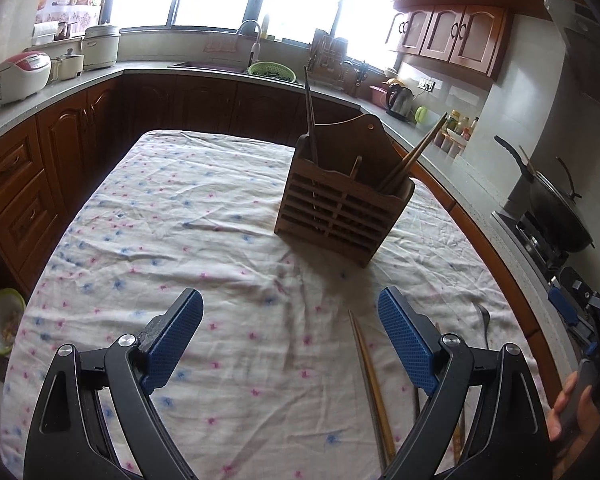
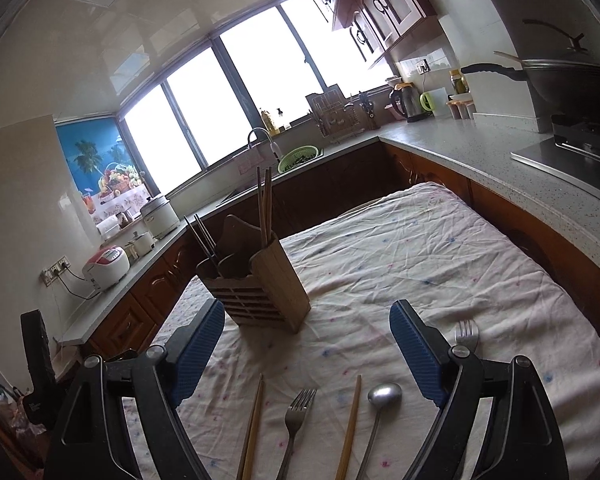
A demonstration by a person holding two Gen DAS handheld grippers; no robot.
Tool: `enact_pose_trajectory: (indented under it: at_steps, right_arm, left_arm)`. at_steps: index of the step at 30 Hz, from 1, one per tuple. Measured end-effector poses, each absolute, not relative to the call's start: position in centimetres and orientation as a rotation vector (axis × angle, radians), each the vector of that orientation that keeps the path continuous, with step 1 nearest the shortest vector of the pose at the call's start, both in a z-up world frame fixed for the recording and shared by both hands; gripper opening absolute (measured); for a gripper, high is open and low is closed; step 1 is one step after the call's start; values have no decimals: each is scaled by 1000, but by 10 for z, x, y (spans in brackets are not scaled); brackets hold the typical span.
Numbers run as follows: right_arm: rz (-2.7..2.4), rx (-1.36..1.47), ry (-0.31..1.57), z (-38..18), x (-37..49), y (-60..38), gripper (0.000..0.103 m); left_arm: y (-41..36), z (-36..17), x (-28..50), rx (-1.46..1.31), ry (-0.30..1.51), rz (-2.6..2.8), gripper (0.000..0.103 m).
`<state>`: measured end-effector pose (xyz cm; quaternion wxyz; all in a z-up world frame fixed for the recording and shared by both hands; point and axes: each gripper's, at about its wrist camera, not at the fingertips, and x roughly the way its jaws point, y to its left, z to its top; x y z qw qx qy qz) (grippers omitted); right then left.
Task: Organize utensils
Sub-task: 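Move both open tools down to the utensil row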
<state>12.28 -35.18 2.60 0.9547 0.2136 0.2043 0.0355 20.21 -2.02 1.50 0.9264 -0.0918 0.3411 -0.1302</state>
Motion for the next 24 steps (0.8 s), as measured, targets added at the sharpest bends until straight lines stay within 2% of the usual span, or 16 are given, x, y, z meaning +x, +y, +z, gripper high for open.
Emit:
enact_pose_trajectory:
  at_steps: [24]
  right_arm:
    - [23,443,551,-25,96,-364,86]
  left_arm:
    - [-68,-7,175,-113,769,-345,91]
